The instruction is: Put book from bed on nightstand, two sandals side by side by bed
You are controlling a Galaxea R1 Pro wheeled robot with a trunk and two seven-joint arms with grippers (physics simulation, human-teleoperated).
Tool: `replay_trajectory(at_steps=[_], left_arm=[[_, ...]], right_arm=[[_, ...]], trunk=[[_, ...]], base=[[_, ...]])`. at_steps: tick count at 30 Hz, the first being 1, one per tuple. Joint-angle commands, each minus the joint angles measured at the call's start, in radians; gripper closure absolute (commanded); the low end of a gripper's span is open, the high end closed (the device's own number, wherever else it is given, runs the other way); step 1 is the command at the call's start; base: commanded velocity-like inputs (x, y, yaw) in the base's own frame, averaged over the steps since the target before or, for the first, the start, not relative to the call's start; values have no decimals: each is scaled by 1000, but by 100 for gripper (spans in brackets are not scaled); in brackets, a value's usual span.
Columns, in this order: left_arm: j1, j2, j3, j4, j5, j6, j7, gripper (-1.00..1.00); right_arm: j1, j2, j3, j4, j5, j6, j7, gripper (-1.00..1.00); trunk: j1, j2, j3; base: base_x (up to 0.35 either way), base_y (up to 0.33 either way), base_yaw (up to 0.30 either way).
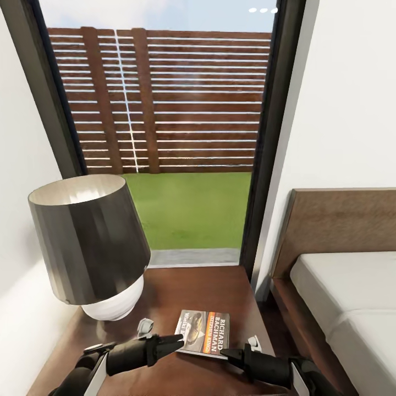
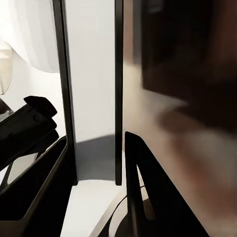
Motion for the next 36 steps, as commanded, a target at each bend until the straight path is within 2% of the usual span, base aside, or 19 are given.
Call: replay_trajectory(at_steps=[1,8,9,27,36], left_arm=[[0,0,-1,0,3,11,-2,-100],[0,0,-1,0,3,11,-2,-100],[0,0,-1,0,3,11,-2,-100],[-1,0,0,0,3,11,-2,-100],[-1,0,-1,0,3,11,-2,-100]], right_arm=[[0,0,-1,1,13,10,-7,100],[0,0,-1,1,13,10,-7,100],[0,0,-1,1,13,10,-7,-100],[0,0,-1,1,13,10,-7,-100],[0,0,-1,1,13,10,-7,-100]], trunk=[[0,0,-1],[0,0,-1],[0,0,-1],[0,0,-1],[0,0,-1]], base=[[0,0,0],[0,0,0],[0,0,0],[-4,0,0],[-230,0,0]])
